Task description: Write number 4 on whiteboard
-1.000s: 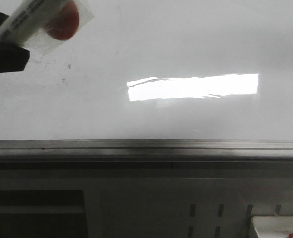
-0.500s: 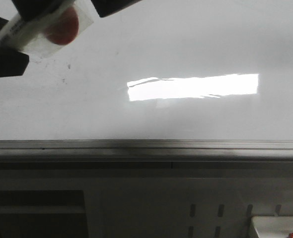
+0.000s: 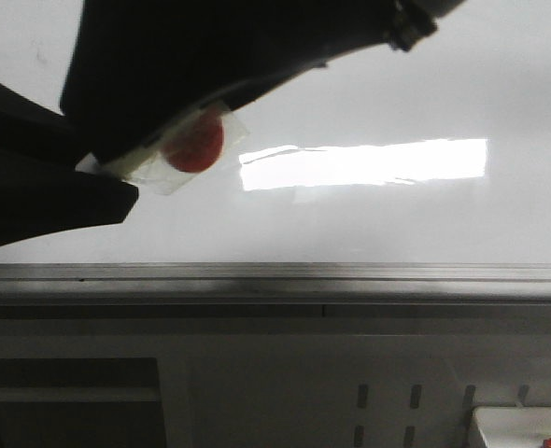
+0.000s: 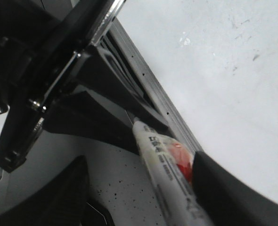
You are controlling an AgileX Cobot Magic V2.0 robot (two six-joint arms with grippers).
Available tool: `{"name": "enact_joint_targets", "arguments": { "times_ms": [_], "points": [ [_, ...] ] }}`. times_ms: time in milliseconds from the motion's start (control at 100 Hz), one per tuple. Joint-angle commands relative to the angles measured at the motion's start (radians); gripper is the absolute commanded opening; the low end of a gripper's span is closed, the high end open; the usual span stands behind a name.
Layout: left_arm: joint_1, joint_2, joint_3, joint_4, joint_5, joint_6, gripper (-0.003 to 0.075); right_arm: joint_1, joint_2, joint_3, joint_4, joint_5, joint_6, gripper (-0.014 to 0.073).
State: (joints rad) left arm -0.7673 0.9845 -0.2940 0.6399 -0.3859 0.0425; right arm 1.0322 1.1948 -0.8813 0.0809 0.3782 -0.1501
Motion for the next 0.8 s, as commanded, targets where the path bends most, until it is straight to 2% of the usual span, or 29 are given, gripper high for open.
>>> {"name": "enact_joint_targets", "arguments": {
  "times_ms": [0, 250, 560, 790],
  "points": [
    [-0.006, -0.002, -0.024, -0.04, -0.107, -0.008, -0.002, 0.0, -0.018, -0.023, -0.028, -0.056, -0.009, 0.0414],
    [-0.006, -0.002, 0.011, -0.04, -0.121, -0.008, -0.002, -0.082, -0.05, -0.023, -0.046, -0.042, 0.001, 0.0414],
    [-0.006, -0.002, 0.015, -0.055, -0.151, -0.008, -0.002, -0.077, -0.054, -0.023, -0.016, -0.009, 0.001, 0.0412],
    [-0.006, -0.002, 0.015, -0.055, -0.151, -0.008, -0.002, -0.042, -0.054, -0.027, -0.008, -0.026, 0.001, 0.0232]
  ]
}}
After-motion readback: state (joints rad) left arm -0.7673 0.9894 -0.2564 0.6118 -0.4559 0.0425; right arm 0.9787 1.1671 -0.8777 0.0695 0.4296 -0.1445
